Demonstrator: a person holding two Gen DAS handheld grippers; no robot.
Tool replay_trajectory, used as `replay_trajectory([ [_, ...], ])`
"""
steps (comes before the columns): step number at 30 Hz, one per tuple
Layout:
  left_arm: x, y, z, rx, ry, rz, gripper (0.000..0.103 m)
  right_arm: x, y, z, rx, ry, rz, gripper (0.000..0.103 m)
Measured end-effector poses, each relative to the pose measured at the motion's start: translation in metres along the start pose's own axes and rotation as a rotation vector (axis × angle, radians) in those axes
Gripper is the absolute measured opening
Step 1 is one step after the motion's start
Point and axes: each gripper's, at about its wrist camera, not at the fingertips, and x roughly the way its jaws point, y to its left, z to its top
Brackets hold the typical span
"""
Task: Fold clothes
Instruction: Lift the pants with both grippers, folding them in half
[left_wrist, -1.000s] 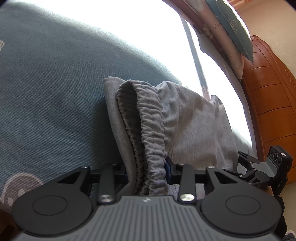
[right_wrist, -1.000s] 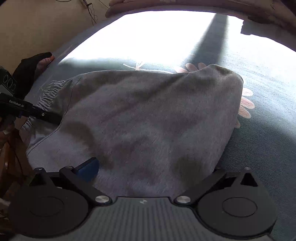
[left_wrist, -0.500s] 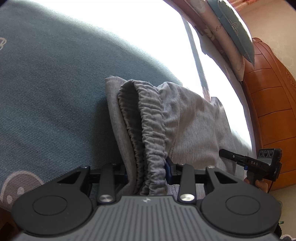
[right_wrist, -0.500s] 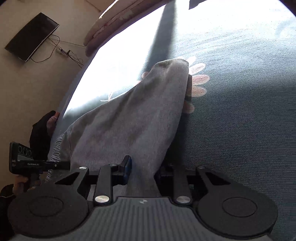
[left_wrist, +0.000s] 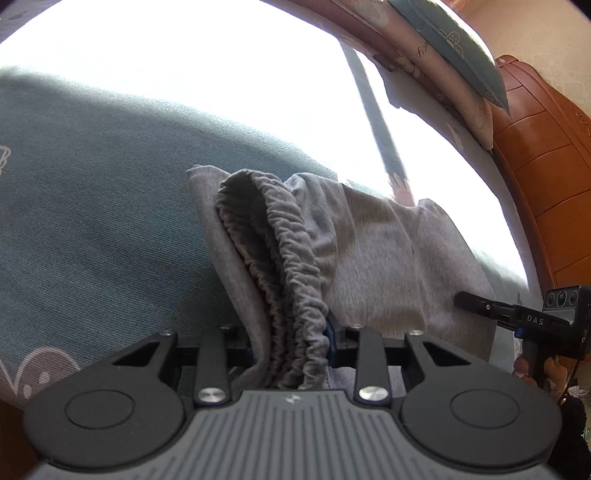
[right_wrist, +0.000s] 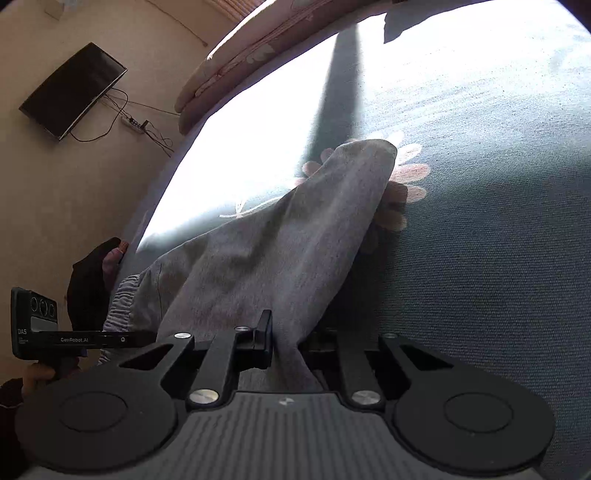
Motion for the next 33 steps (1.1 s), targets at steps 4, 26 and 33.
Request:
replay_trajectory([
  [4,-0.009,-0.006,0.003,-0.012,-0.027,-0.059,0.031,-0.006,0.010,0.002,0.011,-0.012,0.091,0.015],
  [26,0.056,-0.216,0.063,0.392,0.018,-0.231,0.030,-0.165,0.011,-0.011,-0.013,-0.338,0.031,0.017],
  [33,0.129,-0.333,0.071,0.540,0.099,-0.308,0.029,-0.247,-0.035,-0.023,0.033,-0.511,-0.110,0.019],
])
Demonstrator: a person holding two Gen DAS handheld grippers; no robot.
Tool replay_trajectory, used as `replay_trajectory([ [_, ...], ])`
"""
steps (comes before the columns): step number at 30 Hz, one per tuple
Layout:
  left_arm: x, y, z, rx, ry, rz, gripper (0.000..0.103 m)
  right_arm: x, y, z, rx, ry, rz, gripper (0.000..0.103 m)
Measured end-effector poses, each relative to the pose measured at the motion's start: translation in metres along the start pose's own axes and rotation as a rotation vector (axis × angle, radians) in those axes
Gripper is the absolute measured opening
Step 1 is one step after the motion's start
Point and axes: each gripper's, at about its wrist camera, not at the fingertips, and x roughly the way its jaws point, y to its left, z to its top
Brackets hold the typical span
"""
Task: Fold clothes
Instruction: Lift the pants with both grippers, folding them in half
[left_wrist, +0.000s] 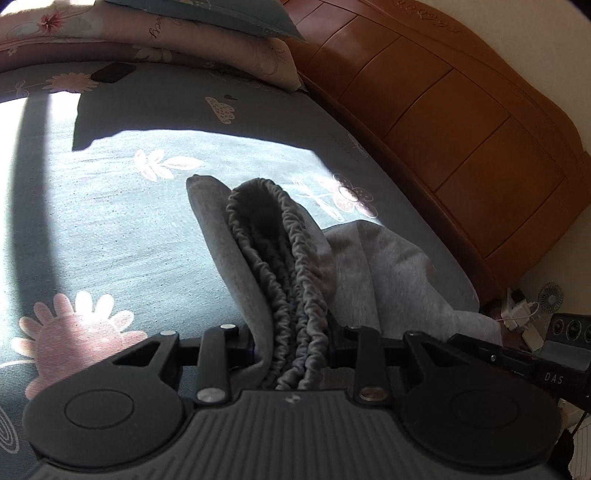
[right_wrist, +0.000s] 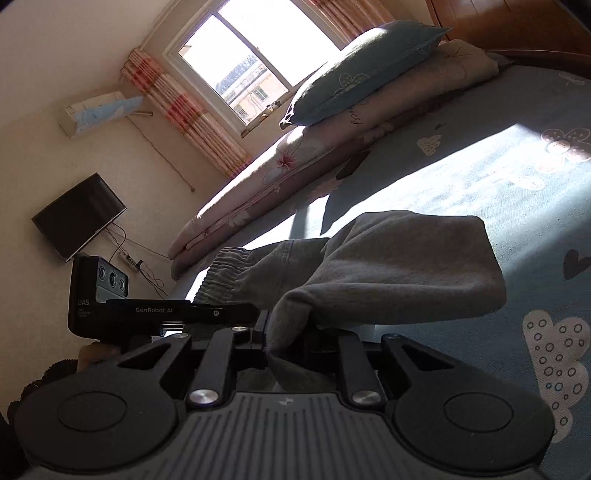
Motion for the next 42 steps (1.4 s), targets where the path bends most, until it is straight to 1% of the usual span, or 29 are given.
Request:
replay_trajectory([
  [4,0.058,-0.044,0.033,0.080,0.045,-0.040,0.029,-0.030,-0.037,0.013,0.028,-0.086,-0.087,0.020],
  [10,0.132,-0.109,0.070,0.191,0.101,-0.079,0.029,-0.058,-0.086,0.028,0.082,-0.202,-0.176,0.020],
  [16,0.190,-0.162,0.096,0.300,0.153,-0.083,0.029,-0.074,-0.120,0.035,0.142,-0.309,-0.258,0.020],
  [19,0.210,-0.181,0.100,0.350,0.175,-0.073,0.029,-0.076,-0.133,0.035,0.179,-0.343,-0.279,0.021],
  [24,0.228,-0.195,0.099,0.406,0.206,-0.039,0.029,-0.066,-0.151,0.036,0.225,-0.368,-0.275,0.021],
  [27,0.235,-0.195,0.098,0.423,0.222,-0.014,0.029,-0.057,-0.159,0.036,0.250,-0.379,-0.274,0.022],
  [30,0.246,-0.194,0.094,0.429,0.238,0.014,0.029,-0.045,-0.166,0.036,0.262,-0.377,-0.290,0.023],
  [34,0.259,-0.192,0.086,0.443,0.242,0.026,0.029,-0.034,-0.182,0.032,0.300,-0.387,-0.292,0.024],
  [40,0.279,-0.200,0.082,0.482,0.246,0.068,0.030,-0.033,-0.201,0.031,0.333,-0.415,-0.292,0.024],
  [42,0.282,-0.199,0.081,0.479,0.247,0.082,0.032,-0.033,-0.206,0.029,0.341,-0.422,-0.290,0.025],
])
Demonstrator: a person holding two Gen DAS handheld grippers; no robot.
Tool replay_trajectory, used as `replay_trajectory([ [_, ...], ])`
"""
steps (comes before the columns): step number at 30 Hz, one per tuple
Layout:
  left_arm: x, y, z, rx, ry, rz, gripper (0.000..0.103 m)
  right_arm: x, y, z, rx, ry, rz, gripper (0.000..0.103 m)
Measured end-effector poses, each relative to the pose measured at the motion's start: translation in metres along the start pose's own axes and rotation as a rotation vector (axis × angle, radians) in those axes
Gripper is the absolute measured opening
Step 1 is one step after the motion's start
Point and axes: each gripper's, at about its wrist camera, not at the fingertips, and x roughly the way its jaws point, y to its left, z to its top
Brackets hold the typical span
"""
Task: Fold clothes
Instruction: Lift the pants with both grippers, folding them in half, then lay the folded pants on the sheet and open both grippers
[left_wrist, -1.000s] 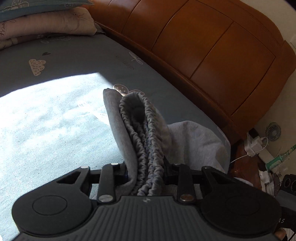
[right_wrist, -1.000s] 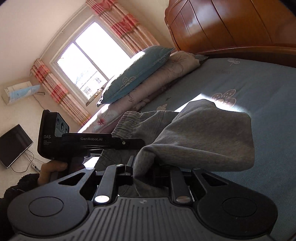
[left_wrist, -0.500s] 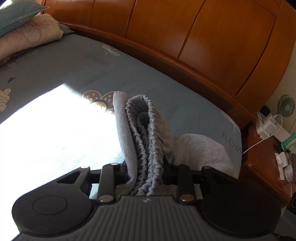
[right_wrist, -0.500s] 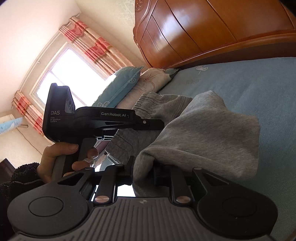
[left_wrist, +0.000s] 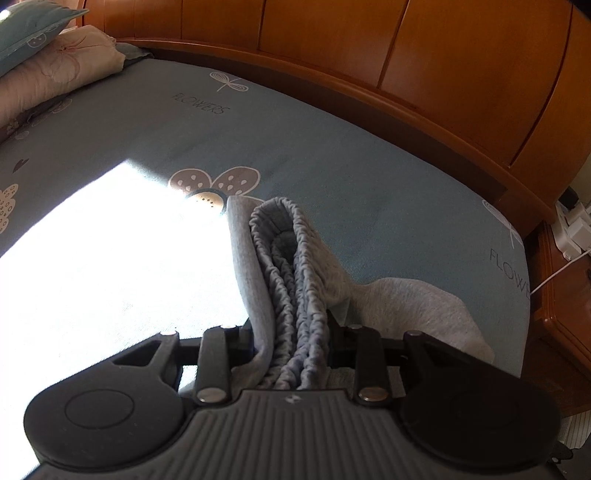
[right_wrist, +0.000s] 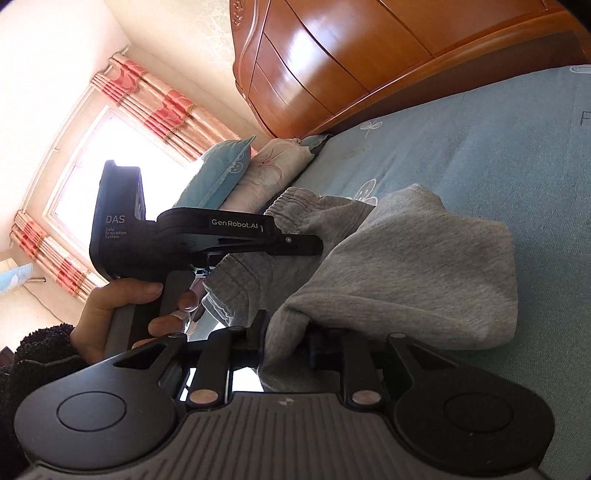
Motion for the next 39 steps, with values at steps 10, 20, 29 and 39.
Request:
replay_trajectory([
  [10,-0.031,0.026,0.000,-0.058,-0.074,0.167,0.059,-0.005,-0.017,-0.003,0.019,-0.008,0.017,0.050],
  [20,-0.101,0.018,-0.062,0.039,-0.190,0.272,0.083,-0.006,-0.033,-0.006,0.111,0.018,-0.041,0.076],
  [29,-0.092,-0.013,-0.164,0.205,-0.135,0.272,0.085,-0.041,-0.039,-0.019,0.207,0.033,-0.114,0.082],
  [39,-0.109,-0.054,-0.265,0.113,-0.198,0.245,0.085,-0.052,-0.021,-0.035,0.057,0.135,-0.162,0.084],
])
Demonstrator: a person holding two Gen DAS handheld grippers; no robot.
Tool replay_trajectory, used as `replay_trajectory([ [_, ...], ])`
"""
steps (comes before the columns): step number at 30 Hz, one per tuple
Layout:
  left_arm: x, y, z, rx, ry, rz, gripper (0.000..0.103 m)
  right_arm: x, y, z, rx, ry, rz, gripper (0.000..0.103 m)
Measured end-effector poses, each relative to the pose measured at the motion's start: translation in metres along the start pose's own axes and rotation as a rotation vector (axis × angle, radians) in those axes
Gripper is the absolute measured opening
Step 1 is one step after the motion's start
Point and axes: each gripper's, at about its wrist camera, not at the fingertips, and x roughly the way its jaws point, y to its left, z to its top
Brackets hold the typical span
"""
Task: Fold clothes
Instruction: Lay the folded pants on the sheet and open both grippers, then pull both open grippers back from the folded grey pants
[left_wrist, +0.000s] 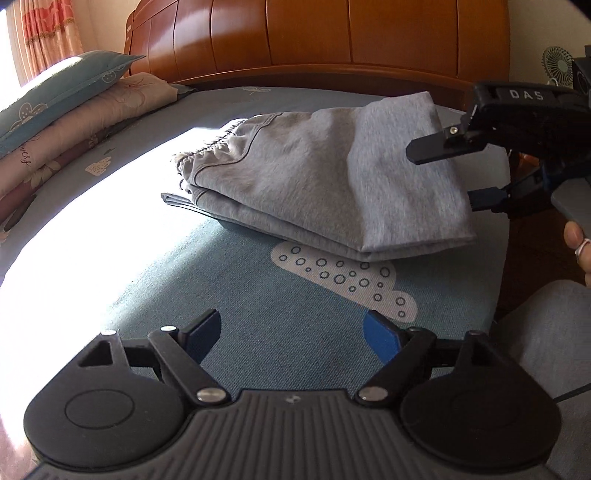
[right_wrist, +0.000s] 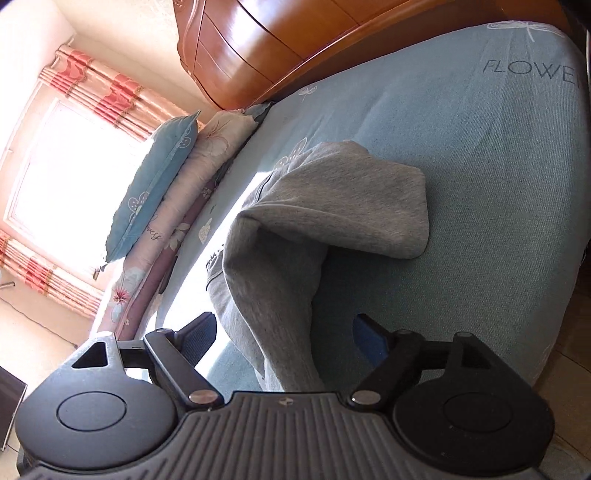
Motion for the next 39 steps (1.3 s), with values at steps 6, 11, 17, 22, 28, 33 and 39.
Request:
replay_trajectory([
  [6,-0.036,-0.015,-0.029,0.082,-0.055,0.129,0.088,0.010,0.006,-0.009,-0.061,0.027,-0.043,0.083],
  [11,-0.051,-0.024,-0.048,0.131,-0.077,0.163,0.091,-0.015,-0.031,0.005,0.193,-0.049,0.162,0.085],
  [17,-0.049,-0.027,-0.046,0.117,-0.093,0.144,0.091,-0.008,-0.081,0.016,0.561,-0.072,0.314,0.088],
  [22,-0.046,-0.025,-0.043,0.096,-0.081,0.133,0.091,0.010,-0.092,0.022,0.778,-0.149,0.325,0.090],
  [28,-0.042,-0.020,-0.044,0.077,-0.053,0.134,0.091,0.037,-0.089,0.024,0.903,-0.171,0.245,0.090],
  [33,-0.044,-0.015,-0.042,0.083,-0.057,0.143,0.091,0.034,-0.071,0.041,0.635,-0.271,0.056,0.041],
  [39,-0.039,-0.009,-0.040,0.059,-0.051,0.142,0.091,0.005,-0.043,0.081,0.222,-0.396,-0.101,0.014],
])
